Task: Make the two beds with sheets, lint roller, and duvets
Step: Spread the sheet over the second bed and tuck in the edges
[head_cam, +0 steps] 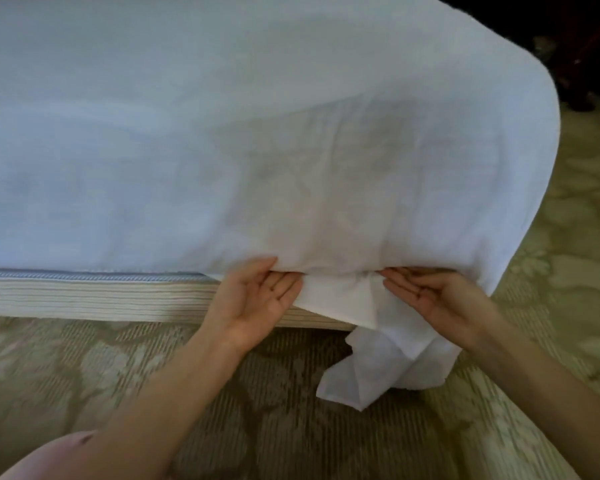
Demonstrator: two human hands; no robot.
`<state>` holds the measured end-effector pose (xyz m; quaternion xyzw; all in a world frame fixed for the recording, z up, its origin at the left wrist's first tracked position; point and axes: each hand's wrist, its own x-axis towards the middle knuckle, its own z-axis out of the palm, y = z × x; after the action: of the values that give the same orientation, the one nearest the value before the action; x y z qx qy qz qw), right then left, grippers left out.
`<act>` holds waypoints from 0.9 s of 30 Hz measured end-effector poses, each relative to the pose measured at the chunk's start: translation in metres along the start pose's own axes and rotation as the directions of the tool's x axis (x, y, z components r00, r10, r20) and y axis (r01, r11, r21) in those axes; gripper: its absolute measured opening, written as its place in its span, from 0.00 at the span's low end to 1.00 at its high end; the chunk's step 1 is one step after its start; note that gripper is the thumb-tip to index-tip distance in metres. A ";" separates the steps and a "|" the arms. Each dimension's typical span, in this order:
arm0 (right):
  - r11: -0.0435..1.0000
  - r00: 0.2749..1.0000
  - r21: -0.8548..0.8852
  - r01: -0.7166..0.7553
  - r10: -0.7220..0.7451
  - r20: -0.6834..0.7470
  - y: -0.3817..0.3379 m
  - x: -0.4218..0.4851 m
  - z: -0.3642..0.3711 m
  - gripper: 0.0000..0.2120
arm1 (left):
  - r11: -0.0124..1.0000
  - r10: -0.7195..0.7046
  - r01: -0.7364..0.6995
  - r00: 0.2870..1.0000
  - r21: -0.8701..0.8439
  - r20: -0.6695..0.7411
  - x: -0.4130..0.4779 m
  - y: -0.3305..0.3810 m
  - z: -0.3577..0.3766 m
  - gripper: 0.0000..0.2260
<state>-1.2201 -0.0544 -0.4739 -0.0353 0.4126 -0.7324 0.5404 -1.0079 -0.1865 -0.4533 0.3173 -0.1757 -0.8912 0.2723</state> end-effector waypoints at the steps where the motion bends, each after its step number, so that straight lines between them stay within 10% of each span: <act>1: 0.996 0.999 -0.082 0.043 -0.045 -0.020 -0.001 0.001 -0.001 0.23 | 1.000 0.001 -0.001 0.998 -0.008 0.058 0.004 -0.001 -0.001 0.30; 3: 0.937 0.989 -0.317 0.148 -0.141 0.045 -0.004 0.003 -0.003 0.16 | 0.999 -0.020 0.027 0.986 -0.041 0.165 0.013 -0.004 0.004 0.37; 6: 0.577 0.916 -0.716 0.393 -0.317 0.247 -0.012 0.006 -0.009 0.20 | 0.994 0.008 0.023 0.959 -0.106 0.282 0.028 -0.012 0.021 0.32; 9: -0.259 0.752 -0.865 0.429 -0.429 0.501 -0.029 0.014 -0.035 0.15 | 0.976 0.043 0.040 0.927 -0.213 0.374 0.046 -0.028 0.033 0.35; 12: -0.635 0.710 -0.704 0.319 -0.332 0.621 -0.044 0.029 -0.057 0.24 | 0.948 0.112 0.036 0.892 -0.317 0.437 0.058 -0.044 0.039 0.31; 14: -0.718 0.770 -0.658 0.229 -0.280 0.574 -0.044 0.034 -0.061 0.20 | 0.942 0.145 0.016 0.883 -0.336 0.447 0.063 -0.048 0.041 0.32; 20: -0.309 0.931 -0.947 0.083 -0.316 0.184 -0.072 0.032 -0.075 0.27 | 0.980 0.010 0.081 0.891 -0.180 0.454 0.062 -0.041 0.032 0.38; 23: -0.554 0.927 -0.826 0.104 -0.246 0.282 -0.069 0.025 -0.068 0.19 | 0.990 -0.105 0.130 0.921 -0.044 0.374 0.051 -0.040 0.028 0.47; 27: -0.517 0.873 -0.854 0.065 -0.385 0.299 -0.066 -0.003 -0.064 0.14 | 0.973 -0.187 0.143 0.949 0.181 0.254 0.035 -0.042 0.030 0.45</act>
<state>-1.3013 -0.0111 -0.4720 -0.4968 0.8568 -0.1364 0.0209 -1.0663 -0.1703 -0.4679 0.2276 -0.2551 -0.9287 0.1438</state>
